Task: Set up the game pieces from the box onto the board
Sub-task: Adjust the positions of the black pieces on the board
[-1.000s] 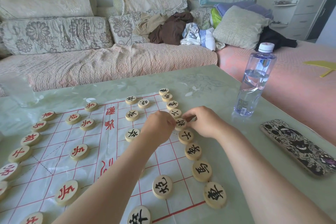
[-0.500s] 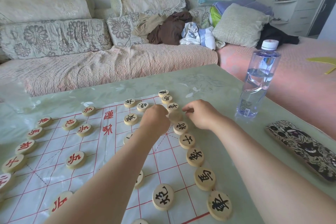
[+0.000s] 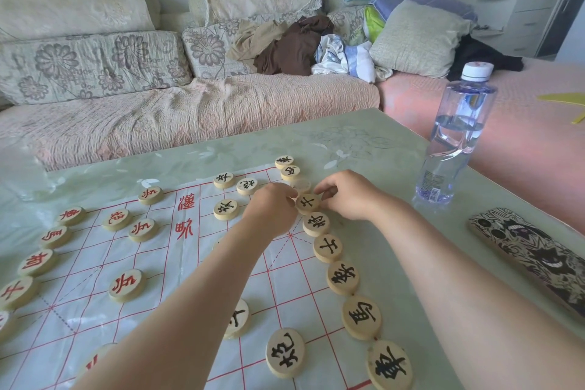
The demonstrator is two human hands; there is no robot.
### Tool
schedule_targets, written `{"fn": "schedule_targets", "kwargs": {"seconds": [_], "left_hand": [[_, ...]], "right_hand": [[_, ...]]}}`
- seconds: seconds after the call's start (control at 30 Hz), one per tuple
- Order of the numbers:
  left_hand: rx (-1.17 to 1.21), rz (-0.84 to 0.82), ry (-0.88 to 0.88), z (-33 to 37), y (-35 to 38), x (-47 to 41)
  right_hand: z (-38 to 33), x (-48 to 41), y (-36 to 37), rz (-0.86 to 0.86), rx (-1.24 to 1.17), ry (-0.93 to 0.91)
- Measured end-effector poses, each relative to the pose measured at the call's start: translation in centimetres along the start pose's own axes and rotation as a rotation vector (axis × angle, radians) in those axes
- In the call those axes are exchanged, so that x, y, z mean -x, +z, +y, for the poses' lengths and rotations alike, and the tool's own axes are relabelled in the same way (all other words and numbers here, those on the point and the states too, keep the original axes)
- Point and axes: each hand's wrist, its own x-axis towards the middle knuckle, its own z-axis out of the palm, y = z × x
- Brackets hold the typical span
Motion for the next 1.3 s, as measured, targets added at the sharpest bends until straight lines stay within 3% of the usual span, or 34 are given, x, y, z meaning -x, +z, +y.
{"fn": "schedule_targets", "kwargs": {"seconds": [0.47, 0.7, 0.8, 0.9, 1.13, 1.3], "left_hand": [[-0.068, -0.048, -0.062, 0.4, 0.4, -0.4], [0.368, 0.037, -0.125, 1.0, 0.3, -0.3], [0.445, 0.126, -0.083, 1.4, -0.3, -0.3], [0.613, 0.135, -0.039, 2.0, -1.1, -0.5], [0.914, 0.094, -0.159, 1.6, -1.9, -0.4], [0.995, 0.125, -0.184, 1.3, -1.8, -0.4]], "right_hand": [[-0.4, 0.2, 0.3, -0.053, 0.004, -0.012], [-0.1, 0.3, 0.3, 0.002, -0.056, -0.049], [-0.3, 0.1, 0.0, 0.099, -0.084, -0.073], [-1.3, 0.0, -0.6, 0.171, -0.27, -0.142], [-2.0, 0.5, -0.8, 0.125, -0.479, -0.126], [-2.6, 1.0, -0.9, -0.041, -0.629, -0.139]]}}
